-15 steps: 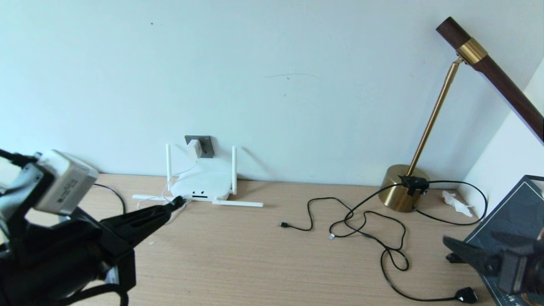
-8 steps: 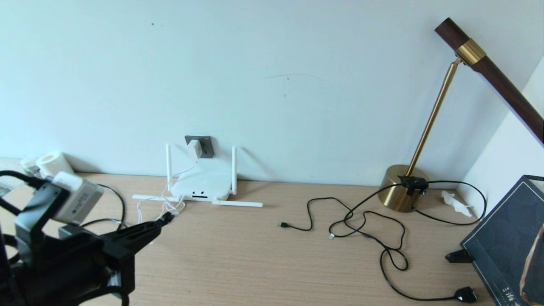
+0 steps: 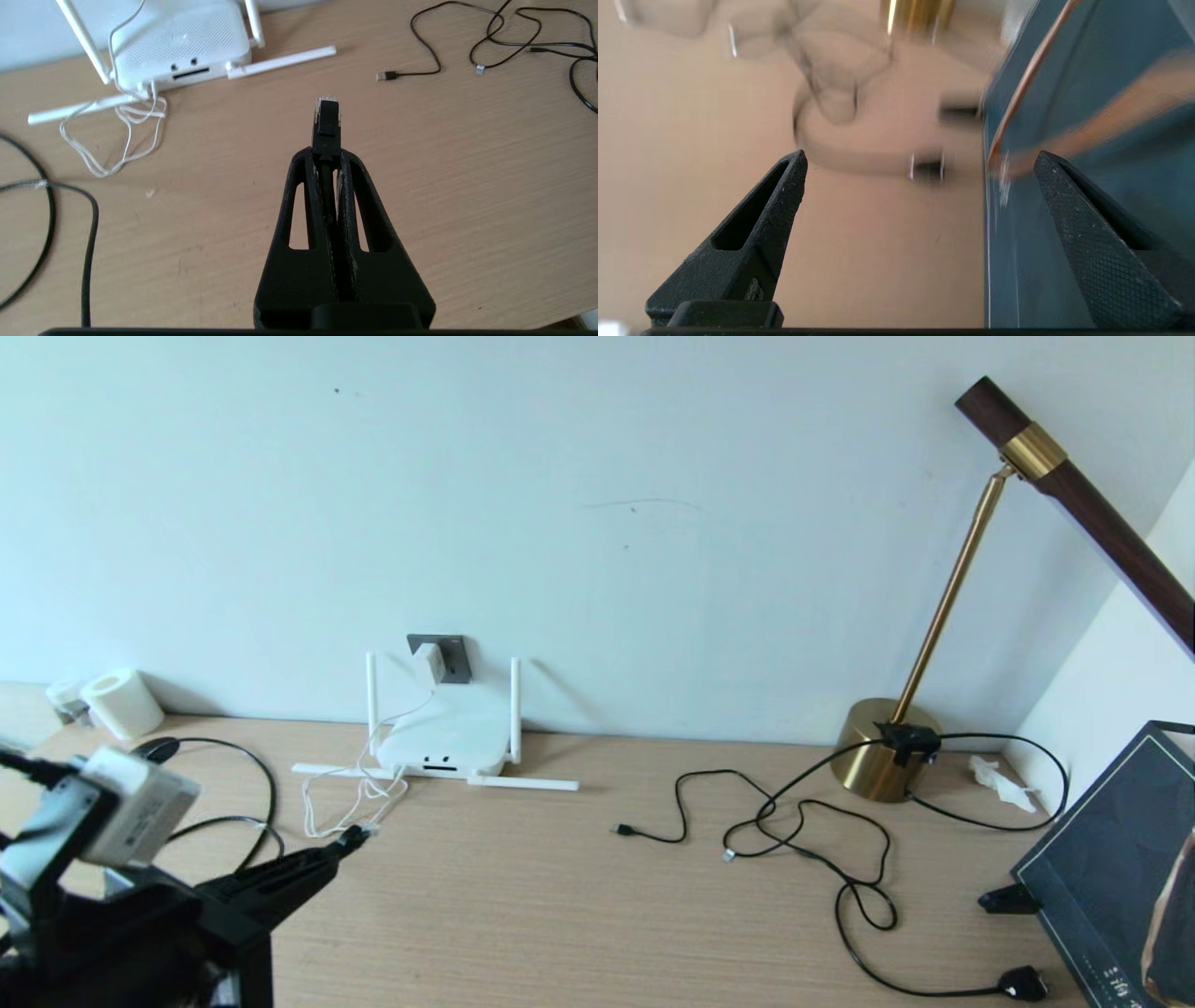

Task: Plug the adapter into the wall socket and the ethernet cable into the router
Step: Align cable and router interface

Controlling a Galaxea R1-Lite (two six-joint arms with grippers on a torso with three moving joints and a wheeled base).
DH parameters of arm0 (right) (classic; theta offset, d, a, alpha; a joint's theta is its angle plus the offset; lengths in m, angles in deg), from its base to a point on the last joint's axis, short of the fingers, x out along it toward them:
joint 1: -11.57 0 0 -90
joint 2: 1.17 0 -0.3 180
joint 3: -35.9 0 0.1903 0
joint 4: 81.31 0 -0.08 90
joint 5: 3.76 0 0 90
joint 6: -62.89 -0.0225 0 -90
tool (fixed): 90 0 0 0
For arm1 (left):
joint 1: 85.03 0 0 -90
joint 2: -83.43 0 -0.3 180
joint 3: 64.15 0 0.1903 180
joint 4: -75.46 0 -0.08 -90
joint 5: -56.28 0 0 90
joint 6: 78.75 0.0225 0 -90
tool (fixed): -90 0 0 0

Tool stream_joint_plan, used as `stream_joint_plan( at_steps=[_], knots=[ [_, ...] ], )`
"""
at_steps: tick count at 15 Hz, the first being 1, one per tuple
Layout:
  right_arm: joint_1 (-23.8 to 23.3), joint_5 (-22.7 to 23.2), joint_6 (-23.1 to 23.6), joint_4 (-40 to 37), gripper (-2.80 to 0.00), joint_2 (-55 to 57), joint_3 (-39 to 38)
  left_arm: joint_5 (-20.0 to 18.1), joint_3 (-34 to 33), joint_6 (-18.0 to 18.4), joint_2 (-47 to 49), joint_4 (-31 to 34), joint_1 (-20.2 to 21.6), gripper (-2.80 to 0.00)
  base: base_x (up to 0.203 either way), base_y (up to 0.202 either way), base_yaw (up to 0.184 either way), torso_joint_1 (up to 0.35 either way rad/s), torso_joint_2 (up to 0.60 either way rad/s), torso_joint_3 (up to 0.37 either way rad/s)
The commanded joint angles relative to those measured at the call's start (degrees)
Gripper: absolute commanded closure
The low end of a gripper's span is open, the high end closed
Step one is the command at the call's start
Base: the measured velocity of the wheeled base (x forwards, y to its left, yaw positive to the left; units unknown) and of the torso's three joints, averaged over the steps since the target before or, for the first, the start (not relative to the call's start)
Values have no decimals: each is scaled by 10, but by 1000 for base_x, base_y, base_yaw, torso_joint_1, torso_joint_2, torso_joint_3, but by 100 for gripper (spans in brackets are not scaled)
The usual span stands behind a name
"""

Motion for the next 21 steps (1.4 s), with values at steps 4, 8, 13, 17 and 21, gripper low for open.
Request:
stream_joint_plan(
  at_steps=[4,8,13,17,21],
  knots=[
    [-108,8,63,-55,-280,4,10,-2,35,14,86,-4,-2,0,0,0,0,0,0,0],
    [-193,37,85,-50,-280,-2,6,2,51,18,99,-8,-1,0,0,0,0,0,0,0],
    [-193,71,102,-36,-280,-2,-6,19,73,-22,207,-49,3,0,0,0,0,0,0,0],
    [-193,130,100,53,-280,-2,-37,78,126,-59,295,-156,30,0,0,0,0,0,0,0],
    [-192,134,94,58,-280,-2,-38,119,136,-31,304,-159,74,0,0,0,0,0,0,0]
  ],
)
